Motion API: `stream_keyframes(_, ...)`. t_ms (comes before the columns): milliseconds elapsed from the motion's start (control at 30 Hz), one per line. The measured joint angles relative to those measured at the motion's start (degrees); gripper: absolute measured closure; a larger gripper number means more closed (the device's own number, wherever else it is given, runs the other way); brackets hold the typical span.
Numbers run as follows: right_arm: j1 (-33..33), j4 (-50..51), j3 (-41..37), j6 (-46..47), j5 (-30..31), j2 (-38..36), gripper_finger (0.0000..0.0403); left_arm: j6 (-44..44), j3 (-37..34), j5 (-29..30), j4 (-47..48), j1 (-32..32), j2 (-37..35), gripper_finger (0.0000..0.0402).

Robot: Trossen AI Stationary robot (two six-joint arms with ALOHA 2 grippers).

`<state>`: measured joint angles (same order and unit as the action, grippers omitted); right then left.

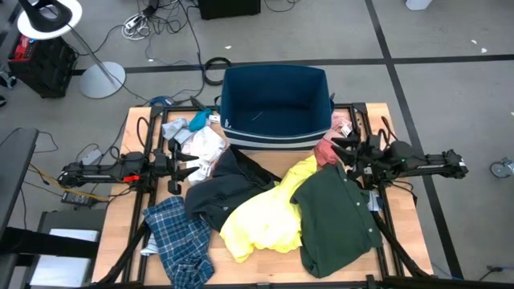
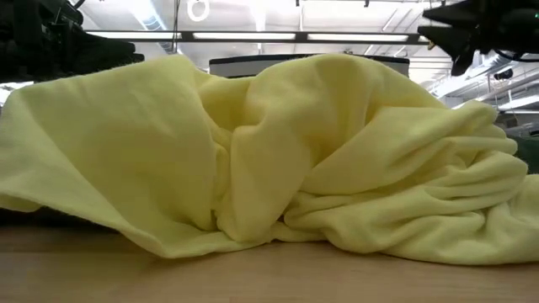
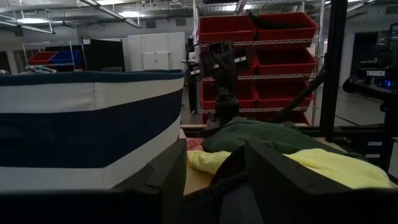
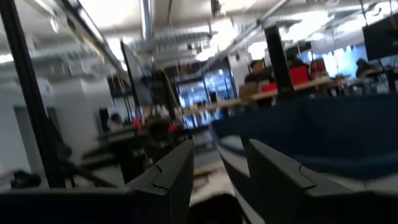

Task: Sort clothes
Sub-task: Put the green shirt into the blue bin

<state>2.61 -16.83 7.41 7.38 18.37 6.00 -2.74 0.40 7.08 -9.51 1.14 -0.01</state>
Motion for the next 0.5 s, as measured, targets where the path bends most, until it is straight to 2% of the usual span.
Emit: stream_keyframes(500, 0.0, 13.2, 0.0, 0.5, 0.6, 0.0, 0.025, 0.0, 0.0, 0.0, 0.0, 0.0, 0.0, 0.0234)
